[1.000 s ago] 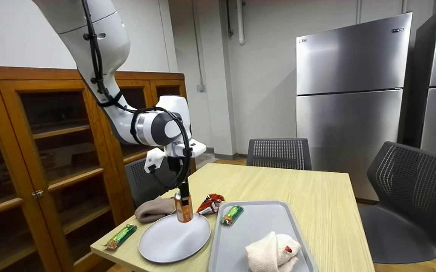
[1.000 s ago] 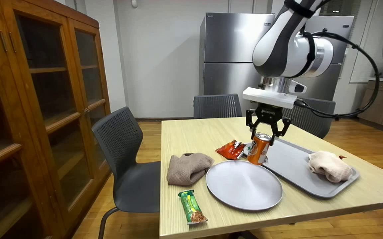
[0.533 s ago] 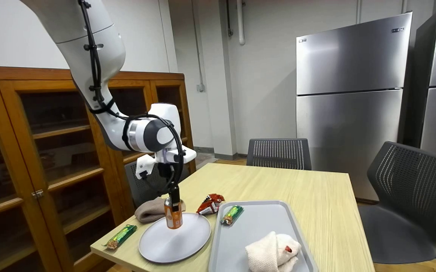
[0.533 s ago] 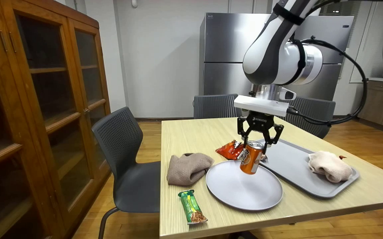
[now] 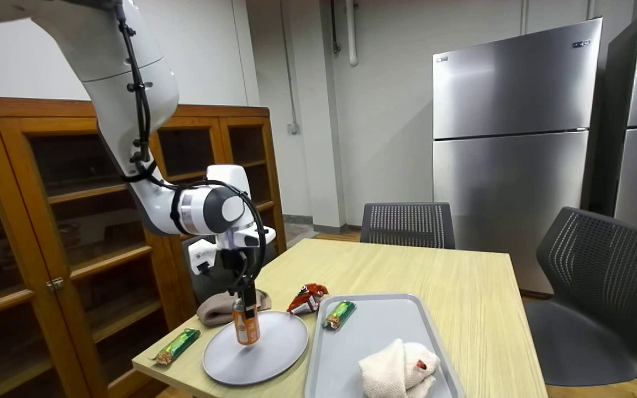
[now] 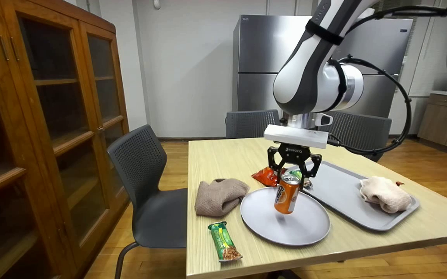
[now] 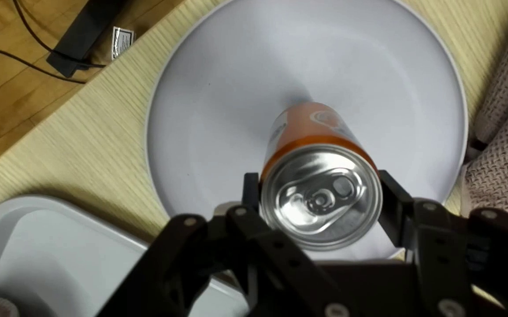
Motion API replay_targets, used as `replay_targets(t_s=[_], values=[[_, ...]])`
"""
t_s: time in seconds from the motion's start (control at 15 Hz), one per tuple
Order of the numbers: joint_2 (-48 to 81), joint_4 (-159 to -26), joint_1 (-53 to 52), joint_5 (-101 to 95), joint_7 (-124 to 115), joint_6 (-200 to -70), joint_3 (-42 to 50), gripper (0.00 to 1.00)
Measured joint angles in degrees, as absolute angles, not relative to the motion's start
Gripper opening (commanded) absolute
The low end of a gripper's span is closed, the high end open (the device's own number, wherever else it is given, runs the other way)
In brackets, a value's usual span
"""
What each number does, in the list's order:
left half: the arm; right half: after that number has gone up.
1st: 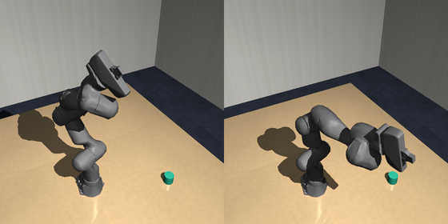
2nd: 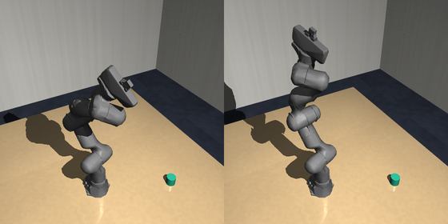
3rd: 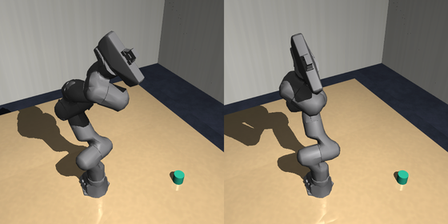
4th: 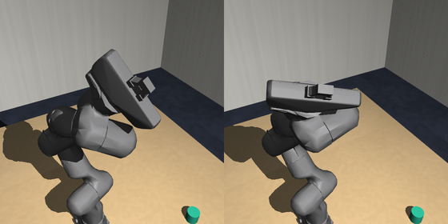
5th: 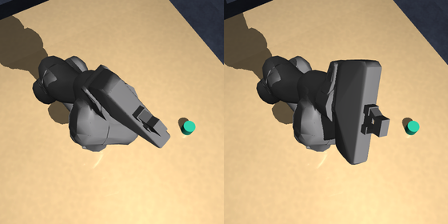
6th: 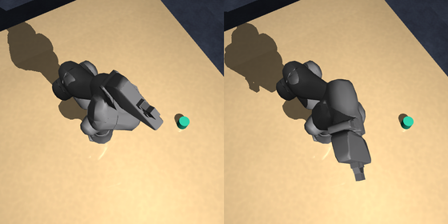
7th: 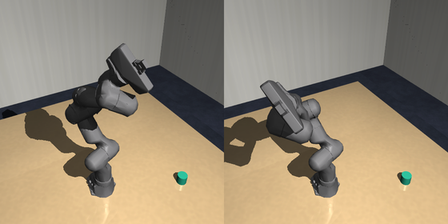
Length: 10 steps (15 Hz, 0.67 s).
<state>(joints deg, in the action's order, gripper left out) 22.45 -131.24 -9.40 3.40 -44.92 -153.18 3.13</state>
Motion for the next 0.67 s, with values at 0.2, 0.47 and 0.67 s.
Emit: replay_targets(t_s=[0.2, 0.47, 0.67], values=[[23.6, -131.2, -11.5, 0.7, -45.1, -155.5, 5.1, 0.39], [25.1, -131.0, -12.4, 0.2, -45.1, -156.5, 6.1, 0.39], [25.9, -130.5, -12.4, 0.2, -45.1, -156.6, 6.4, 0.39]])
